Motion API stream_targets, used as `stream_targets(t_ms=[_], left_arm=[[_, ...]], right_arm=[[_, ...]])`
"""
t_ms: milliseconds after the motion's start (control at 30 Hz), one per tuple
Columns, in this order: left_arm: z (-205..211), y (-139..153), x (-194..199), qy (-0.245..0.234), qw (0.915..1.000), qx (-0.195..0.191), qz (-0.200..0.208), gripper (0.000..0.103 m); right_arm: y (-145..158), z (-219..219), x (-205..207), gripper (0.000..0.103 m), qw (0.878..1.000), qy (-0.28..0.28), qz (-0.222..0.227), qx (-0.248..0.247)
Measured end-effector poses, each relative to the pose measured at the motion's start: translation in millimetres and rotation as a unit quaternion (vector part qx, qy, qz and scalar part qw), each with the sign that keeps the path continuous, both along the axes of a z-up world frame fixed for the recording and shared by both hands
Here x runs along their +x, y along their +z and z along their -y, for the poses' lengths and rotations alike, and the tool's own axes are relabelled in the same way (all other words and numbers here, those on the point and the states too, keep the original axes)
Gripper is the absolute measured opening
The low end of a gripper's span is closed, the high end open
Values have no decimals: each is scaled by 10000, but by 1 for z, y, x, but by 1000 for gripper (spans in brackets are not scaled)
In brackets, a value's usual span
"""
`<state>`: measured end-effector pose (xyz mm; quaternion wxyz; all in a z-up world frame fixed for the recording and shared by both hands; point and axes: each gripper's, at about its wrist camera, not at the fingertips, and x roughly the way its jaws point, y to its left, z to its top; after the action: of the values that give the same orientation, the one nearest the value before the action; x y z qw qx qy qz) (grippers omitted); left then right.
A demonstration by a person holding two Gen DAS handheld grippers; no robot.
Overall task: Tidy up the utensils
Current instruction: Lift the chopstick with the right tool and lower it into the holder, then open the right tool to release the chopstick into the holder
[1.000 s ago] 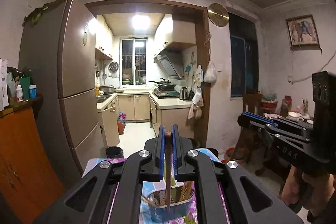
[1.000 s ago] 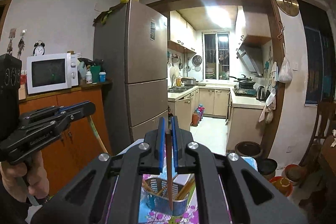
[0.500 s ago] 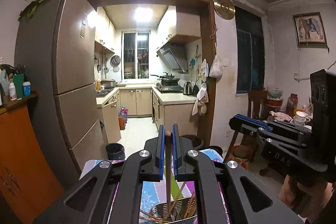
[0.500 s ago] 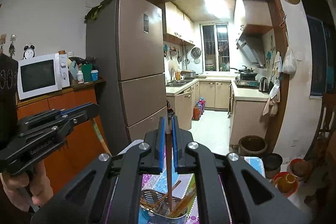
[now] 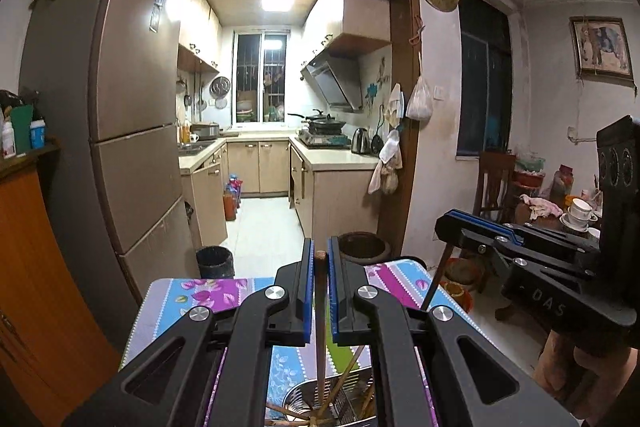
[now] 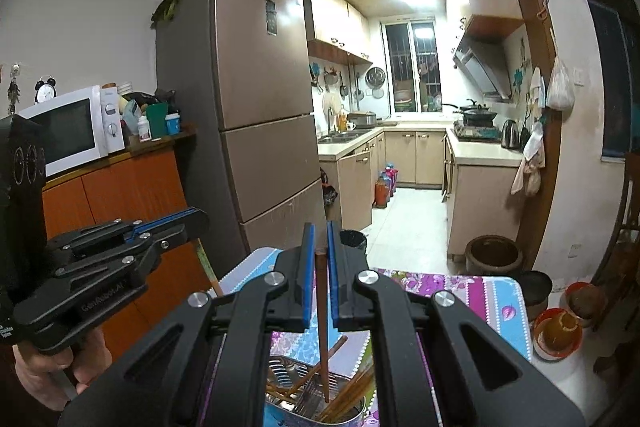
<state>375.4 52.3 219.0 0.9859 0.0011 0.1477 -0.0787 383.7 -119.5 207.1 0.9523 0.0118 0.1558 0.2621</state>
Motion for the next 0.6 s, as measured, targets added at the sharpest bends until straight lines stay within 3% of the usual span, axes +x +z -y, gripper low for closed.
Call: stream_targets(t_ms=[600], left_arm=[[-5,-32,31,123,9993,10,-347,8]], right_arm=[[-38,-6,29,5,9989,23,-460,-46]])
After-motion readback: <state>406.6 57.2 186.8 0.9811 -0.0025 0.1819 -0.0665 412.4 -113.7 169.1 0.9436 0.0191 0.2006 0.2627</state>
